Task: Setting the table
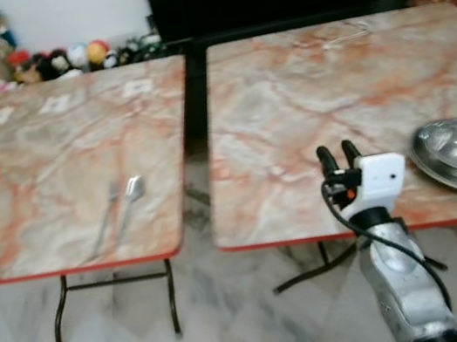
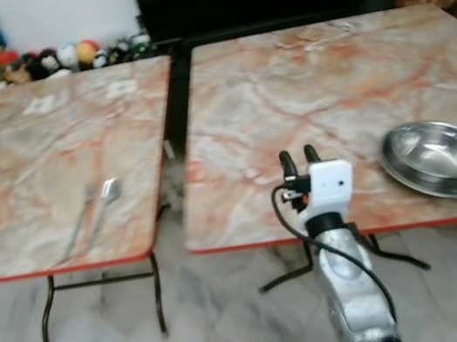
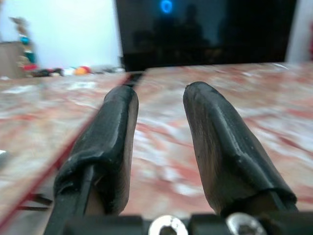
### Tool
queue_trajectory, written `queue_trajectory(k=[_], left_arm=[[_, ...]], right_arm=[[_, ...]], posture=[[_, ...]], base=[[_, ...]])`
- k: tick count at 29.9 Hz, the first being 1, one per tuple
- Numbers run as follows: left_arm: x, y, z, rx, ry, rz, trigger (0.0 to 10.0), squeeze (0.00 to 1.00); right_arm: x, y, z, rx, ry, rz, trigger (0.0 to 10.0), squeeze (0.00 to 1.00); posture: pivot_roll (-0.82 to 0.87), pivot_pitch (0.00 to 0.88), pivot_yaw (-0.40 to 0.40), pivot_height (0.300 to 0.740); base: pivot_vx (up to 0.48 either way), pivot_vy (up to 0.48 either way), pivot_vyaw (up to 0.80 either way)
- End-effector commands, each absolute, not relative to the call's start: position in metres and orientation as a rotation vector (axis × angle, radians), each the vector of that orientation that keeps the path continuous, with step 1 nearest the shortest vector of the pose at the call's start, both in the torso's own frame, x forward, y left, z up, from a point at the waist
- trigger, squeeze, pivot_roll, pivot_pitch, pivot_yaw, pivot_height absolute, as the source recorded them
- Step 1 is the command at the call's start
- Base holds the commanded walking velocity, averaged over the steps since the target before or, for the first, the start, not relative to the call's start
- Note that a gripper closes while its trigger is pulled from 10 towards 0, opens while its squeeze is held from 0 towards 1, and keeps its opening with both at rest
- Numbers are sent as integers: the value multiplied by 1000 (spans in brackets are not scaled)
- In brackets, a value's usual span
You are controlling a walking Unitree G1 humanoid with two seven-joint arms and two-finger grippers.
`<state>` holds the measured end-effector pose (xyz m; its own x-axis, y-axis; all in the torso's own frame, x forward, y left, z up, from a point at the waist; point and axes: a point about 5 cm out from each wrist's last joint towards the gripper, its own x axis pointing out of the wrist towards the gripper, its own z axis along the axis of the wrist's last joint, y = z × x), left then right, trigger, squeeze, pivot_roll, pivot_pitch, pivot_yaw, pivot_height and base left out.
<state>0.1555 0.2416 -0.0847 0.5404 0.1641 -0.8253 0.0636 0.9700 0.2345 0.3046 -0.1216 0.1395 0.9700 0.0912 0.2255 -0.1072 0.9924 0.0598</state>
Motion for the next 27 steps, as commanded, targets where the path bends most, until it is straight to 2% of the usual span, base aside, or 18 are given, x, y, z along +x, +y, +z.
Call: queue_trajectory(k=[1, 13, 23, 27], left_arm=[[157, 238, -85, 244, 1005, 56, 10000, 0], [160, 232, -86, 239, 1005, 51, 10000, 0], [153, 248, -84, 242, 1012, 72, 10000, 0], [149, 250, -85, 251, 1011, 68, 10000, 0]], right_arm=[[306, -130, 136, 53, -207, 68, 10000, 0], [307, -137, 133, 53, -188, 28, 10000, 0], [310, -136, 132, 56, -181, 21, 10000, 0], [310, -135, 131, 58, -178, 21, 10000, 0]], posture=[[-141, 20, 54, 740], [-138, 22, 55, 740], [-136, 23, 53, 740], [-135, 24, 54, 740]], base=[[0, 480, 0], [0, 480, 0], [0, 480, 0], [0, 86, 0]])
